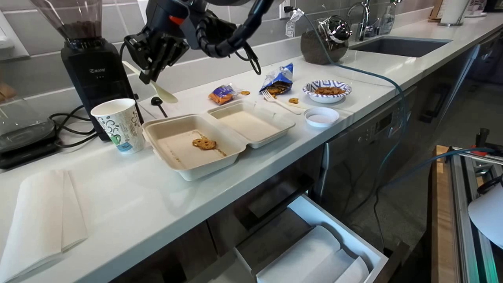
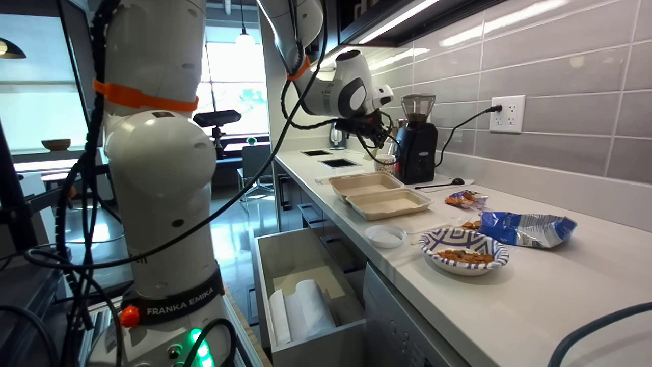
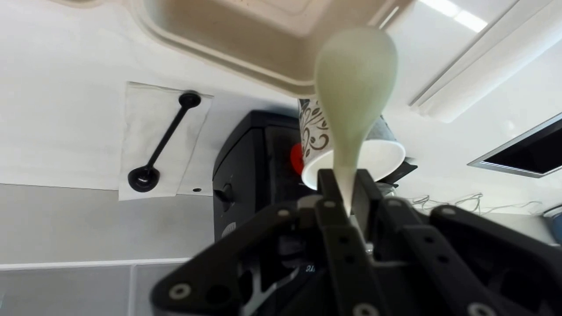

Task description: Pour the contents in the white object onto the container

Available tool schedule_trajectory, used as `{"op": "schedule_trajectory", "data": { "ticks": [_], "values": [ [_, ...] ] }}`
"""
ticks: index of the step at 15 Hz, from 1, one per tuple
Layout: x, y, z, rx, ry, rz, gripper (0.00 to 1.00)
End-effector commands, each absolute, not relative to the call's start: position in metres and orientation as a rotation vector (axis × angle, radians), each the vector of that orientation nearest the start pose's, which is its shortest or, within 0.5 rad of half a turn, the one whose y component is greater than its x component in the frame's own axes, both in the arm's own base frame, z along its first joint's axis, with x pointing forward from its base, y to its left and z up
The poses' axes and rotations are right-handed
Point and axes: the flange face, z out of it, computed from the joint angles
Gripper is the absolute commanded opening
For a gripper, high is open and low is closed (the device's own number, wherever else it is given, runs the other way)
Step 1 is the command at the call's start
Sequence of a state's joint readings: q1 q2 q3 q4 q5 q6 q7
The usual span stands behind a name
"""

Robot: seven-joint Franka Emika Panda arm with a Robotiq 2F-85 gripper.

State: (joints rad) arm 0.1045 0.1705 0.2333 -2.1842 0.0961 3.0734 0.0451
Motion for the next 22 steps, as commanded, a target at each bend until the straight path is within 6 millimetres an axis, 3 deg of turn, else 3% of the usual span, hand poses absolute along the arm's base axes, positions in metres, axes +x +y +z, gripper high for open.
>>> {"op": "schedule_trajectory", "data": {
  "ticks": [1, 6, 9, 18, 20, 21, 22],
  "values": [
    [0.564, 0.186, 0.399, -2.731, -0.257, -1.016, 0.04],
    [0.565, 0.194, 0.4, -2.719, -0.272, -0.947, 0.04],
    [0.564, 0.19, 0.403, -2.744, -0.275, -0.891, 0.04],
    [0.562, 0.096, 0.41, -3.031, -0.046, -0.448, 0.04],
    [0.56, 0.09, 0.399, -3.061, -0.066, -0.247, 0.04],
    [0.562, 0.089, 0.404, -3.037, -0.07, -0.37, 0.14],
    [0.56, 0.087, 0.402, -3.048, -0.066, -0.311, 0.14]
  ]
}}
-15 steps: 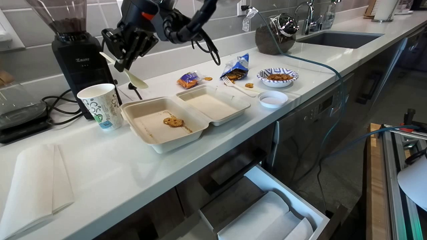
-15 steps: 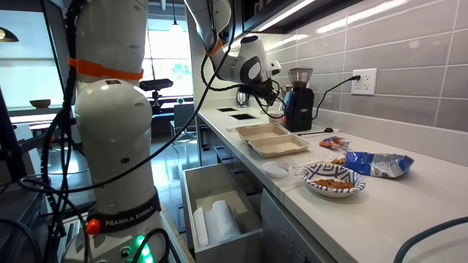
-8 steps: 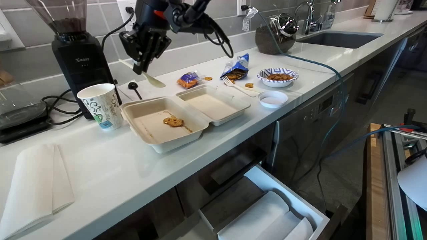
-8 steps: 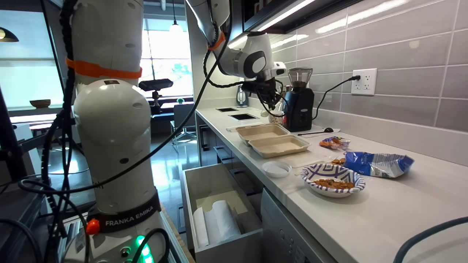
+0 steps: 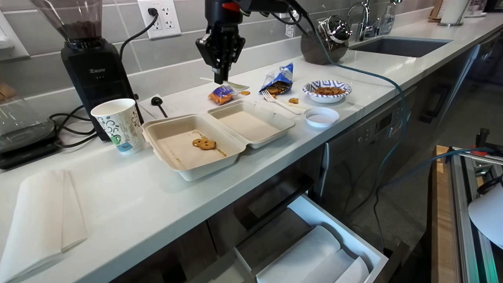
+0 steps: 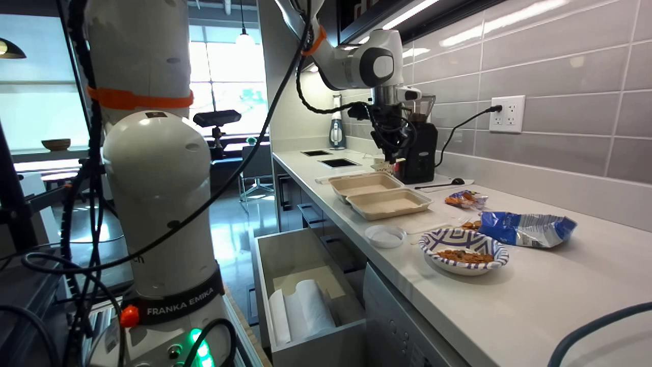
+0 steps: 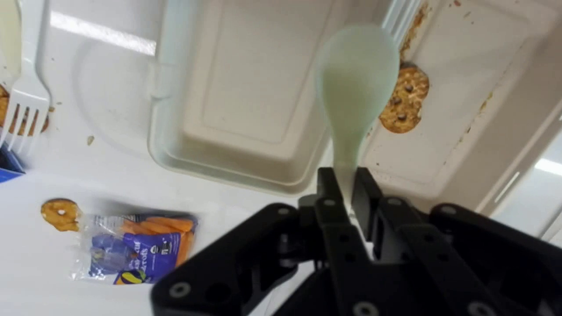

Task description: Pour the contents in the white object onto the container

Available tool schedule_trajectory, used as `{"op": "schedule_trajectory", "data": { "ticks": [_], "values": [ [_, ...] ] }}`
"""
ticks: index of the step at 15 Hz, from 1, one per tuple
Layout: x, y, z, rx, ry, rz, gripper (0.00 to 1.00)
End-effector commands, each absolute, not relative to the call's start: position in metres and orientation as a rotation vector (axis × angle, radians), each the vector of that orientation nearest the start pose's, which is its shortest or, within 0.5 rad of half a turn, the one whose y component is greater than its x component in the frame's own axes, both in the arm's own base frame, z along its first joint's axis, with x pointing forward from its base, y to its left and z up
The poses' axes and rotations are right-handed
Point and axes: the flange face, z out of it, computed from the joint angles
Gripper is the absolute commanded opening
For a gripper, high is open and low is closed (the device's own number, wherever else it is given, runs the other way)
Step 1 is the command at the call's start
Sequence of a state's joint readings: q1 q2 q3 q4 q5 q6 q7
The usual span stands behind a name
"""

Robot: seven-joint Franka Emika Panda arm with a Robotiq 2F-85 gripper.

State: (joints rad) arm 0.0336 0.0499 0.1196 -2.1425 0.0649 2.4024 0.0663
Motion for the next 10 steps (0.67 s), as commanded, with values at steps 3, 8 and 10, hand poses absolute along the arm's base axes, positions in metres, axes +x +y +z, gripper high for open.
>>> {"op": "schedule_trajectory", "data": {
  "ticks": [3, 8, 10],
  "values": [
    [0.559, 0.088, 0.401, -3.051, -0.069, -0.286, 0.14],
    [0.56, 0.068, 0.398, -3.094, -0.003, -0.299, 0.04],
    [0.561, 0.044, 0.398, -3.118, 0.098, -0.321, 0.04]
  ]
}}
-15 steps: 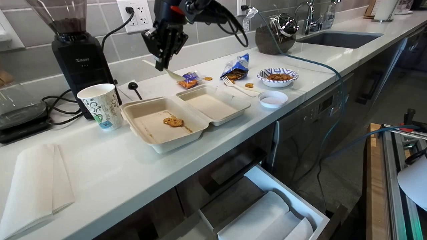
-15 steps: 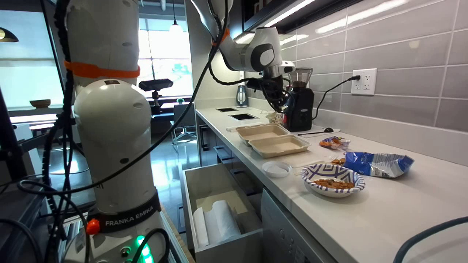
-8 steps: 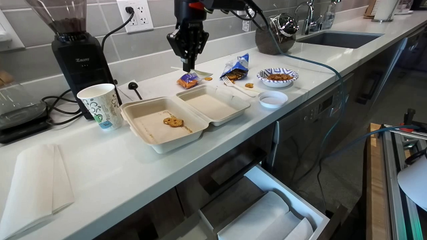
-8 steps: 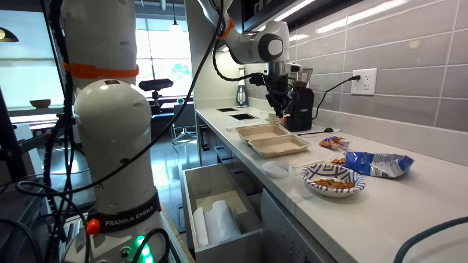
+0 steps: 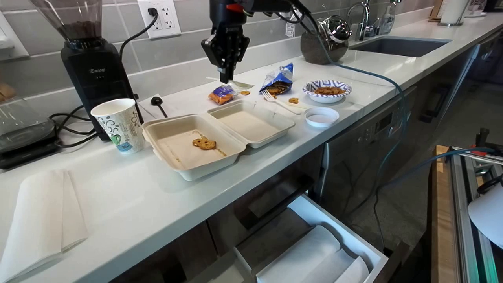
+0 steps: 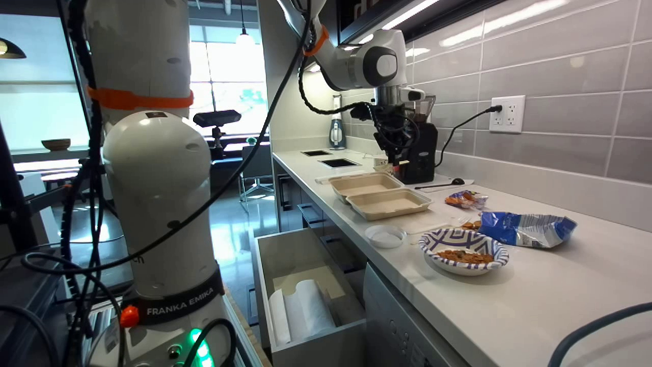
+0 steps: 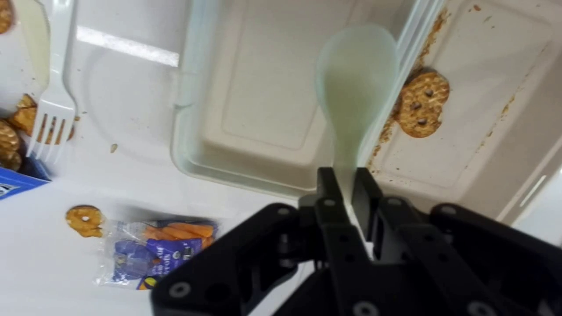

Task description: Pour the contents in the white object onto the container

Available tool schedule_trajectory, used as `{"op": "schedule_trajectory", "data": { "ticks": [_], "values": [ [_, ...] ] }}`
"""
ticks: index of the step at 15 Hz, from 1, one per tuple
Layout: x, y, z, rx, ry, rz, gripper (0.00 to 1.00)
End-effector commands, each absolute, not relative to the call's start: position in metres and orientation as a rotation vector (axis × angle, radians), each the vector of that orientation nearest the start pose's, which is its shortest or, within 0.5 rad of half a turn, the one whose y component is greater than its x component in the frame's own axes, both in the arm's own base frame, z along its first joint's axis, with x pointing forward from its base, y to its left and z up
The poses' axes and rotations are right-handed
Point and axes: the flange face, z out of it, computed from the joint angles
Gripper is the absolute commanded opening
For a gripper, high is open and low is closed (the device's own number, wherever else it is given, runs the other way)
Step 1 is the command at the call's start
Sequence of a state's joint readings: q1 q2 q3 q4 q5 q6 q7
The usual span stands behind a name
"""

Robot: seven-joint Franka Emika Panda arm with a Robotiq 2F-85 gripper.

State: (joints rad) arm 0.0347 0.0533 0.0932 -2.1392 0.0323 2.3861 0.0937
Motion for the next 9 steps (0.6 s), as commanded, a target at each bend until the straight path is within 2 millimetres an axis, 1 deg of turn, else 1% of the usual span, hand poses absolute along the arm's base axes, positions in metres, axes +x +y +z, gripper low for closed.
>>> {"op": "schedule_trajectory", "data": {
  "ticks": [1, 5, 7, 8, 9],
  "values": [
    [0.562, 0.032, 0.397, -3.139, 0.134, -0.336, 0.04],
    [0.559, -0.012, 0.388, -3.173, 0.202, -0.348, 0.04],
    [0.555, -0.028, 0.383, -3.171, 0.236, -0.334, 0.04],
    [0.554, -0.033, 0.382, -3.171, 0.256, -0.327, 0.04],
    [0.551, -0.039, 0.376, -3.17, 0.269, -0.313, 0.04]
  ]
}}
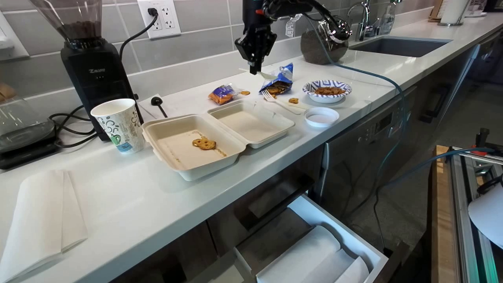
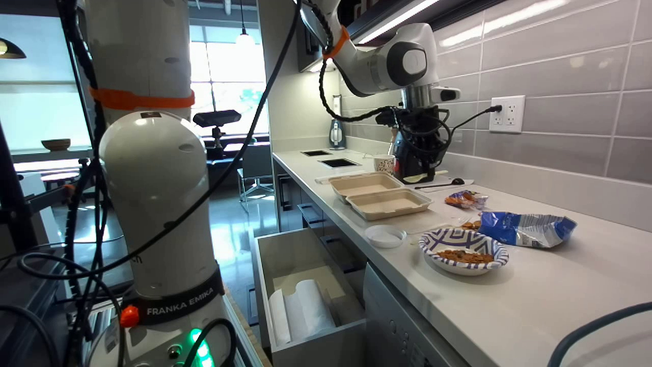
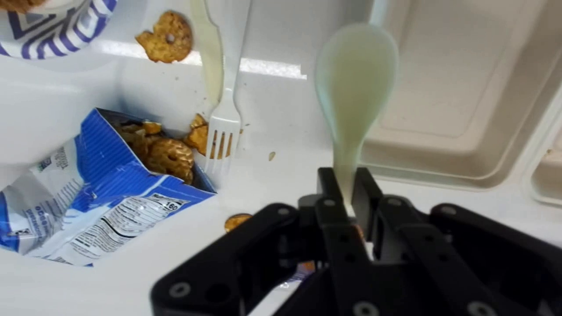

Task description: Pour the contents in the white object onto the container

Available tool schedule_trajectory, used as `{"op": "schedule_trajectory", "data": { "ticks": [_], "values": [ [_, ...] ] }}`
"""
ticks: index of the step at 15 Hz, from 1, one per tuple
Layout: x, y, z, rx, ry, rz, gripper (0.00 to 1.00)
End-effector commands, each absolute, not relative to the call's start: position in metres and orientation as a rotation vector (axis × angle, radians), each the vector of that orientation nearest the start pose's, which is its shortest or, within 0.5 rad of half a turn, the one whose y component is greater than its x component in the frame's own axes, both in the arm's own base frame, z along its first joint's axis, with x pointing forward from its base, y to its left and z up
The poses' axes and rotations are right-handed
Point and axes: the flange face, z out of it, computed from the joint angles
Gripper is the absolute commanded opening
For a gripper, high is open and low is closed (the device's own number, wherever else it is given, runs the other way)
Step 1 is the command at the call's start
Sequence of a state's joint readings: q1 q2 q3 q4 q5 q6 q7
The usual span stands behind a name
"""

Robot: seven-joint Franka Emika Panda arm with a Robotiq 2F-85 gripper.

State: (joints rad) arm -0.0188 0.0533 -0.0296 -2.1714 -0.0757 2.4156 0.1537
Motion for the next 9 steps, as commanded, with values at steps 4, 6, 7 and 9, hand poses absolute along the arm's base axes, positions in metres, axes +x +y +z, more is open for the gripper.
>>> {"op": "schedule_trajectory", "data": {
  "ticks": [4, 6, 7, 9],
  "values": [
    [0.544, -0.045, 0.359, -3.171, 0.291, -0.266, 0.04],
    [0.541, -0.047, 0.35, -3.18, 0.298, -0.272, 0.04],
    [0.539, -0.048, 0.347, -3.179, 0.302, -0.291, 0.04],
    [0.537, -0.05, 0.339, -3.176, 0.296, -0.329, 0.04]
  ]
}}
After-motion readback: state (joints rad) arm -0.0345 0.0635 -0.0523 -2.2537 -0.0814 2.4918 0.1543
